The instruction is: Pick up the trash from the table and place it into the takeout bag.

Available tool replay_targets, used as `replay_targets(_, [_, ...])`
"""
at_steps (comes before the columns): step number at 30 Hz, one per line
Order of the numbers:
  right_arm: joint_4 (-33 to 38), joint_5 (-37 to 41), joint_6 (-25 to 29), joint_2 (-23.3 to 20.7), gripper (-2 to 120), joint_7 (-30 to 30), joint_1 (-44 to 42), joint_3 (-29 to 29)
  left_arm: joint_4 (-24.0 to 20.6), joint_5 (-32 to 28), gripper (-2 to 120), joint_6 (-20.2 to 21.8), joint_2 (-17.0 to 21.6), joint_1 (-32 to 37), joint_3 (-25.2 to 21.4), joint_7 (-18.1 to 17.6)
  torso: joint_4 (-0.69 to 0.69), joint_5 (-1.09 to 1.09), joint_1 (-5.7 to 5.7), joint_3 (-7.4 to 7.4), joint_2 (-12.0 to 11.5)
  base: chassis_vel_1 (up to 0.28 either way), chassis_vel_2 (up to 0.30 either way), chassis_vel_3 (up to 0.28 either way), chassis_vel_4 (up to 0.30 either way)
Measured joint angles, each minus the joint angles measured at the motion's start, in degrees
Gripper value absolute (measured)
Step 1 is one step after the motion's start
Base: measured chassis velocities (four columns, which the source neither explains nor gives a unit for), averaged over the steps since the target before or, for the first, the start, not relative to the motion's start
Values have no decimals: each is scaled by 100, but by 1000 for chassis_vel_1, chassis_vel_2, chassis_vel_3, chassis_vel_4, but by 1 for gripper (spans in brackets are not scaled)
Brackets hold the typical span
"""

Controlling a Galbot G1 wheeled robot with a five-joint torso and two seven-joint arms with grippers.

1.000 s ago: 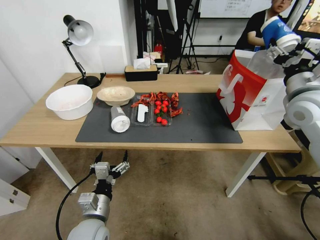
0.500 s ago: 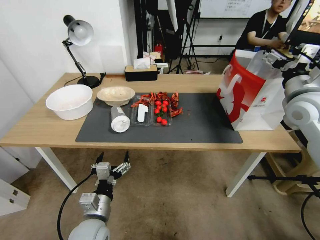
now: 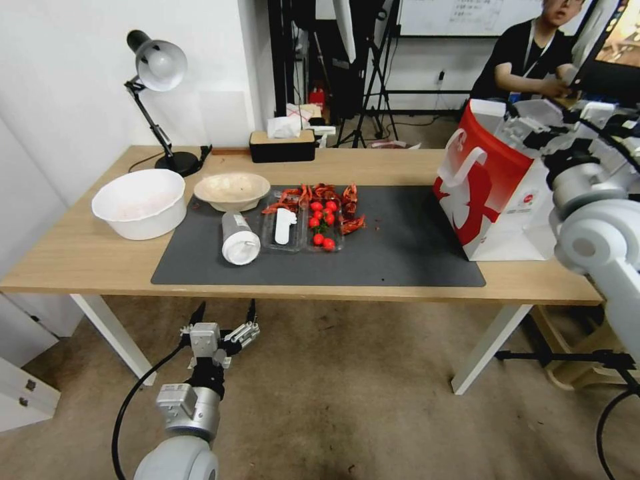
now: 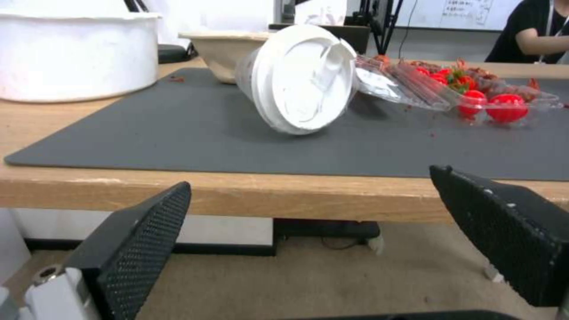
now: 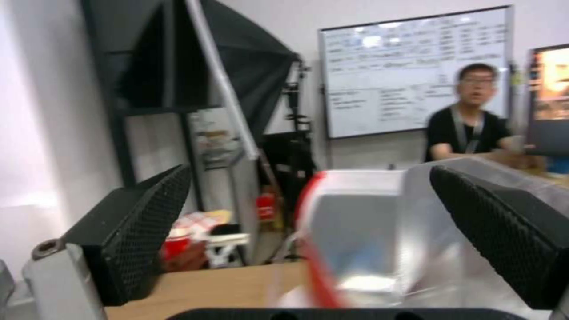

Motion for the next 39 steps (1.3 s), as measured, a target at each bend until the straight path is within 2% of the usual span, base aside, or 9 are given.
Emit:
replay_targets(8, [450,-34,136,84,100,-170,-596,290,-2,-4,100,-5,4,-6,2,0,0,-1,0,-1,0,0,0,0,0])
replay_targets(9, [684,-131,174,149,100,-225,-955,422,-3,-16,100,-5,12,-11,-4,-1,-2,0,-2,-1,0,0,0,0,0])
replay_targets(26, [1074,-817,598,561,100,-318,-2110,528,-33,-48,100,-13,26,-3,-13,-7,1,-2,-2,-1,0,0,0,0,0])
replay_targets(27, [1080,-1029,832,670,100,-357,-2352,528,-37,-59,100,-18,32,6,-27,-13,-2,3,-2,0,0,0,0,0,0])
replay_targets(29, [1057,-1355,1413,885,100,-616,-2707,537,-37,-71,100,-31,34,9,-31,-15,5,-5,-2,-1,0,0,0,0,0])
replay_targets(30, [1057,-1355,1413,885,100,-616,-2707,537,-37,-71,100,-31,34,9,-31,-15,5,-5,-2,-1,0,0,0,0,0])
replay_targets(32, [982,-1591,1894,1137,100,-876,-3205,523,-37,-80,100,-36,39,4,-31,-16,0,8,-1,0,0,0,0,0,0])
replay_targets(33, [924,-1770,2204,1340,100,-1050,-3555,529,-32,-86,100,-38,41,-10,-18,-15,-4,-2,-1,-1,0,0,0,0,0])
replay_targets(39, [686,-2142,2792,1808,100,-1351,-4315,508,-2,-87,100,-42,46,-34,22,-14,-1,-1,-2,-1,0,0,0,0,0])
